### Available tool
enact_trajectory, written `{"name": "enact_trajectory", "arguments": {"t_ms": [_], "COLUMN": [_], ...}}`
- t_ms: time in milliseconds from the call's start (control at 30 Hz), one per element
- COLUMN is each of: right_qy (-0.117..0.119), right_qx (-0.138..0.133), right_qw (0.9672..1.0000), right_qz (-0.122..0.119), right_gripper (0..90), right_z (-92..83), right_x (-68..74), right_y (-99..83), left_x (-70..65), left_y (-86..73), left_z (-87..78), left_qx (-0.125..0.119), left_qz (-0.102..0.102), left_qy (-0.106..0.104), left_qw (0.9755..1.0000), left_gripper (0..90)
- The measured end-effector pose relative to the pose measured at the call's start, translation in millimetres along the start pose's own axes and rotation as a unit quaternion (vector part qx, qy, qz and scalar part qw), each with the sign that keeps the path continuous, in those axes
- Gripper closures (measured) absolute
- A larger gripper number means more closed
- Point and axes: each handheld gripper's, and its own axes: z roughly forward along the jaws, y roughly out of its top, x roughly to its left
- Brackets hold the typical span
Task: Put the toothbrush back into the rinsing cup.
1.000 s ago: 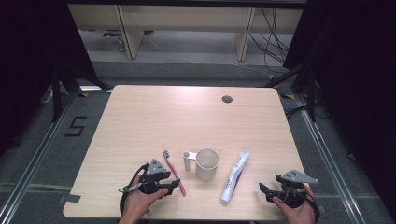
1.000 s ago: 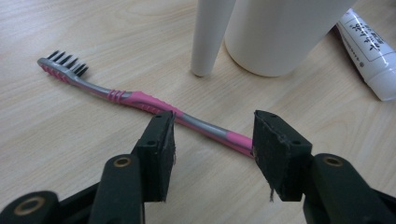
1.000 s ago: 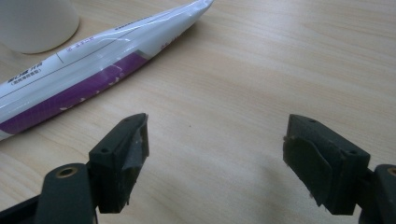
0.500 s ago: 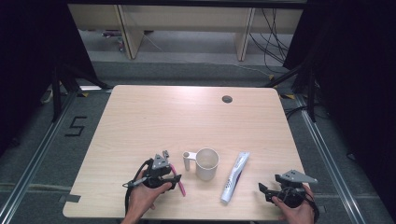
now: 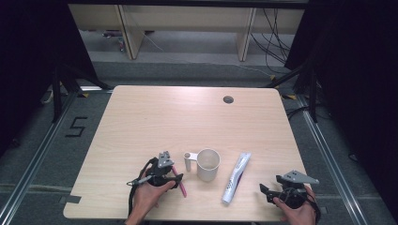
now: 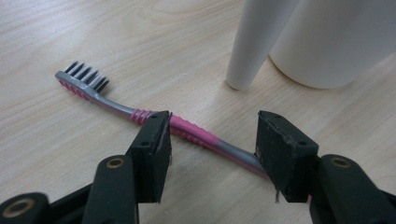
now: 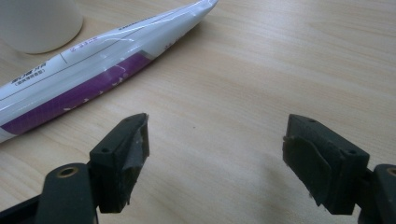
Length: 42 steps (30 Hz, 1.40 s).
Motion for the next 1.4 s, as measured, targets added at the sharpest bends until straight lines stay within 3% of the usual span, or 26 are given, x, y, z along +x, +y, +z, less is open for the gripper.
{"name": "enact_trajectory", "arguments": {"t_ms": [33, 267, 400, 533, 567, 600, 667, 767, 800, 1000, 1067, 1133, 1267, 1300, 1333, 1400], "right_qy": [-0.004, -0.001, -0.004, 0.001, 0.006, 0.01, 0.011, 0.013, 0.004, 0.009, 0.009, 0.008, 0.007, 0.007, 0.014, 0.015], "right_qx": [-0.001, -0.003, -0.004, -0.004, 0.002, 0.004, -0.001, -0.002, -0.007, -0.007, -0.007, -0.006, -0.008, -0.008, -0.003, -0.002], "right_qw": [0.9999, 0.9999, 0.9999, 0.9999, 1.0, 0.9999, 0.9999, 0.9998, 1.0, 0.9999, 0.9999, 0.9999, 0.9999, 0.9999, 0.9998, 0.9997], "right_qz": [-0.013, -0.012, -0.014, -0.013, 0.007, 0.01, 0.006, 0.016, -0.004, -0.004, -0.003, -0.004, -0.002, -0.002, 0.017, 0.016], "right_gripper": [23.6, 23.7, 23.7, 23.7, 23.8, 23.8, 23.9, 23.9, 24.0, 24.2, 24.2, 24.4, 24.5, 24.5, 24.5, 24.7], "right_z": [-0.7, -0.9, 0.0, -1.2, -0.6, -1.3, -1.4, -1.5, -0.6, -2.4, -2.3, -2.3, -2.3, -2.4, -2.5, -2.2], "right_x": [-1.7, -1.9, -2.3, -2.5, 0.5, 1.4, 0.9, 1.1, -2.0, -2.3, -2.2, -2.6, -2.2, -2.1, 1.0, 1.2], "right_y": [0.9, 1.1, 1.0, 1.5, 1.2, 1.5, 1.8, 1.7, 1.8, 2.3, 2.4, 2.2, 2.3, 2.4, 2.2, 2.2], "left_x": [-0.9, 3.5, 14.0, 21.2, 23.5, 24.7, 27.8, 32.6, 34.2, 41.0, 44.6, 46.3, 50.3, 50.1, 50.7, 50.7], "left_y": [-0.3, -3.6, -6.9, -7.1, -6.5, -6.3, -5.7, -4.9, -4.6, -4.0, -1.2, 0.5, 6.3, 6.7, 8.3, 8.9], "left_z": [0.9, 0.8, -7.6, -15.1, -16.8, -18.0, -20.2, -22.4, -22.8, -22.1, -22.9, -22.0, -21.1, -20.4, -20.4, -19.8], "left_qx": [0.001, 0.02, 0.028, 0.045, 0.052, 0.056, 0.068, 0.087, 0.097, 0.118, 0.136, 0.143, 0.171, 0.171, 0.18, 0.183], "left_qz": [0.003, 0.015, 0.017, 0.021, 0.026, 0.027, 0.029, 0.036, 0.036, 0.038, 0.047, 0.047, 0.059, 0.059, 0.065, 0.066], "left_qy": [0.007, 0.022, 0.033, 0.028, 0.024, 0.025, 0.023, 0.02, 0.016, 0.004, 0.001, -0.005, -0.009, -0.007, -0.008, -0.01], "left_qw": [1.0, 0.9994, 0.9989, 0.9984, 0.998, 0.9977, 0.997, 0.9953, 0.9945, 0.9922, 0.9896, 0.9886, 0.9834, 0.9835, 0.9814, 0.9809], "left_gripper": [45.1, 47.5, 51.5, 55.2, 56.1, 57.3, 59.6, 63.5, 63.6, 70.8, 73.2, 75.0, 79.3, 80.6, 81.4, 81.5]}}
